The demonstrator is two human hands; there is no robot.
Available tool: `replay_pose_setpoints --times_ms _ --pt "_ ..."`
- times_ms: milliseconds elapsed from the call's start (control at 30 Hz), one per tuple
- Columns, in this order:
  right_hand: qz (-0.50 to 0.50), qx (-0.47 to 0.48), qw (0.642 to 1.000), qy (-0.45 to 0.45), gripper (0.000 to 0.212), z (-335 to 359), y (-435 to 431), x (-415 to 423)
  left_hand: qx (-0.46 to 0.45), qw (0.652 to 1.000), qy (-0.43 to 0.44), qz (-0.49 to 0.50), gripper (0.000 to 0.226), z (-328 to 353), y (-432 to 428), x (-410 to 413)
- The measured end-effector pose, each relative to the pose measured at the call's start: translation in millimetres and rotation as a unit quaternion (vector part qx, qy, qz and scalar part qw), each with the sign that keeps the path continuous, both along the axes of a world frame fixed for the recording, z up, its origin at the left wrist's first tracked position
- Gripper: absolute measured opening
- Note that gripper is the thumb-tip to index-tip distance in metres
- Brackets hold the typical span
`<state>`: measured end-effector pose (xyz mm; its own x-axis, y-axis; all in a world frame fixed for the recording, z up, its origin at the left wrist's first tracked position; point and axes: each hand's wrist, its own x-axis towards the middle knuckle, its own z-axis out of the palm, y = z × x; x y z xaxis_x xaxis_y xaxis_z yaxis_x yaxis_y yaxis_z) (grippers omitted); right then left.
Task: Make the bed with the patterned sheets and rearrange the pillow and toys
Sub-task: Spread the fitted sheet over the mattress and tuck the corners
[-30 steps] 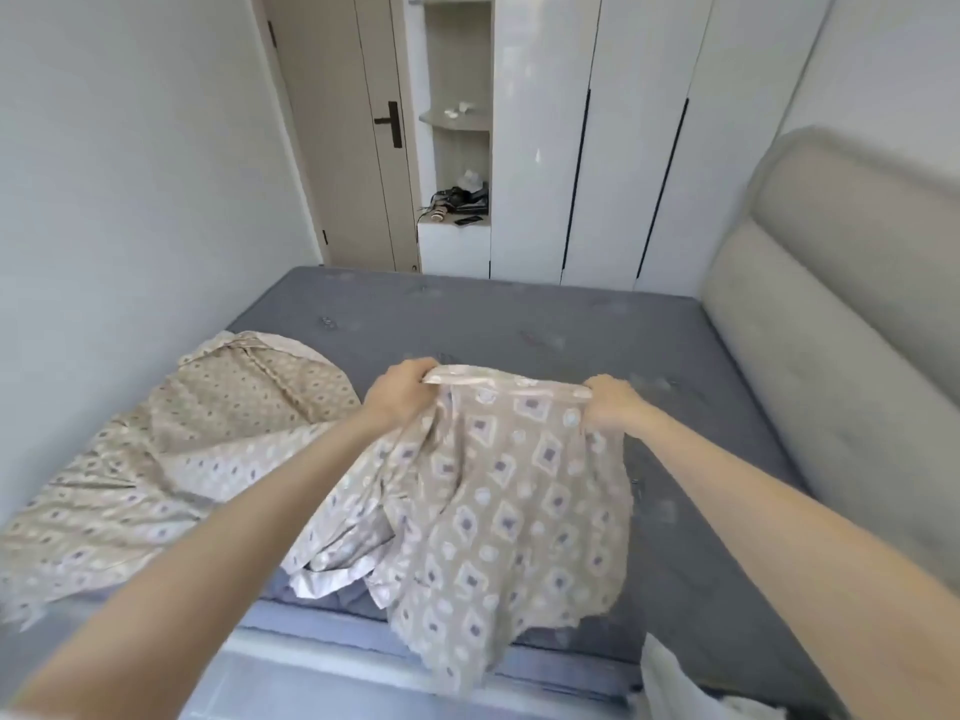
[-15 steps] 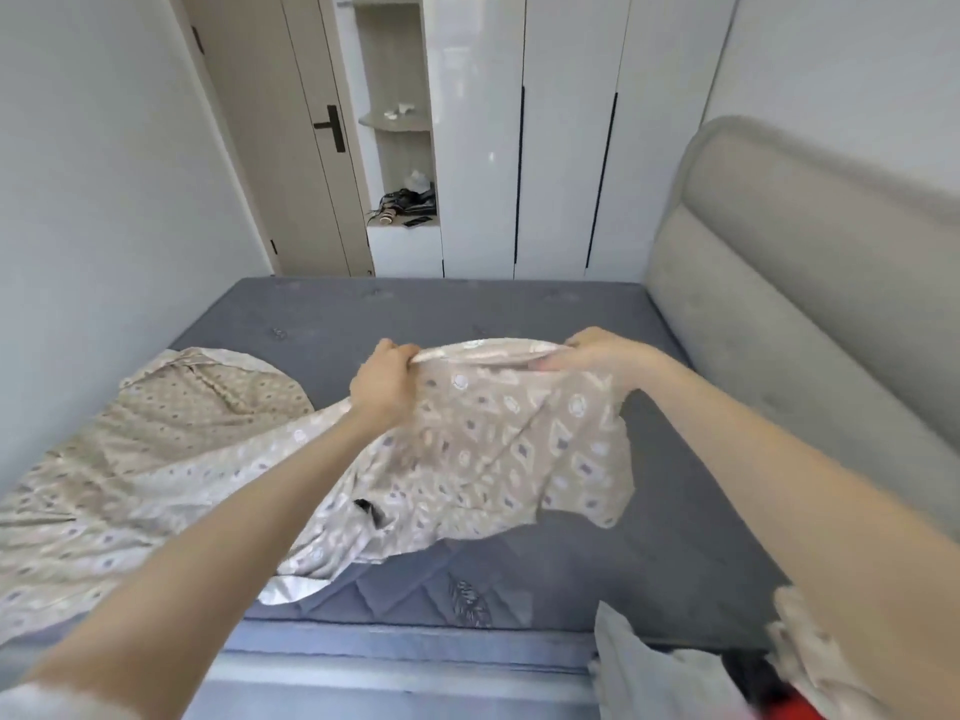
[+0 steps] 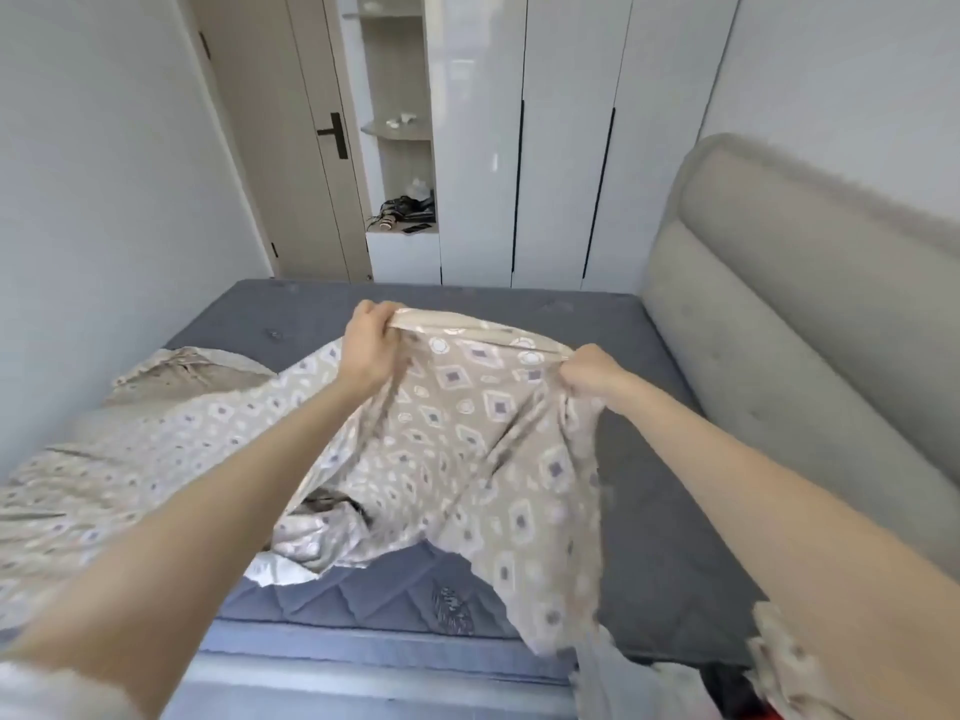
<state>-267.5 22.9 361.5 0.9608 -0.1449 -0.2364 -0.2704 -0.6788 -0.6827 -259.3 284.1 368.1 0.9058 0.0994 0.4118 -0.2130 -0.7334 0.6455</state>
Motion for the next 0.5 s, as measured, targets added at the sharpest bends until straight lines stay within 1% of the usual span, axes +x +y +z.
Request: replay_pose_setpoints --times_ms 133,200,233,267,333,367,433,500 --pt "-0.066 0.142 0.987 0.022 0.018 -11 24 11 -0.029 0.999 0.036 0.025 0.040 -12 14 7" --pt "-0.082 0.217 0.971 0.057 0.009 -16 38 19 -0.037 0.997 0.065 0.026 0.038 -20 25 15" --pt "-0.085 0.249 0.961 0.081 0.008 -18 45 23 -0.045 0.995 0.088 0.025 0.038 -24 30 19" --pt "-0.091 0.278 0.951 0.097 0.015 -21 51 28 -0.050 0.993 0.108 0.023 0.037 -28 34 25" --pt "-0.124 0.336 0.928 0.101 0.029 -29 67 44 -0.051 0.989 0.141 0.003 0.034 -35 42 42" --pt "-0.144 0.361 0.917 0.089 0.032 -32 73 52 -0.051 0.986 0.157 -0.021 0.031 -37 45 51" --pt "-0.168 0.388 0.906 0.034 0.035 -35 85 73 -0.051 0.979 0.182 -0.080 0.029 -37 50 75" --pt "-0.154 0.373 0.914 -0.041 0.037 -29 94 96 -0.067 0.972 0.181 -0.134 0.033 -28 54 102"
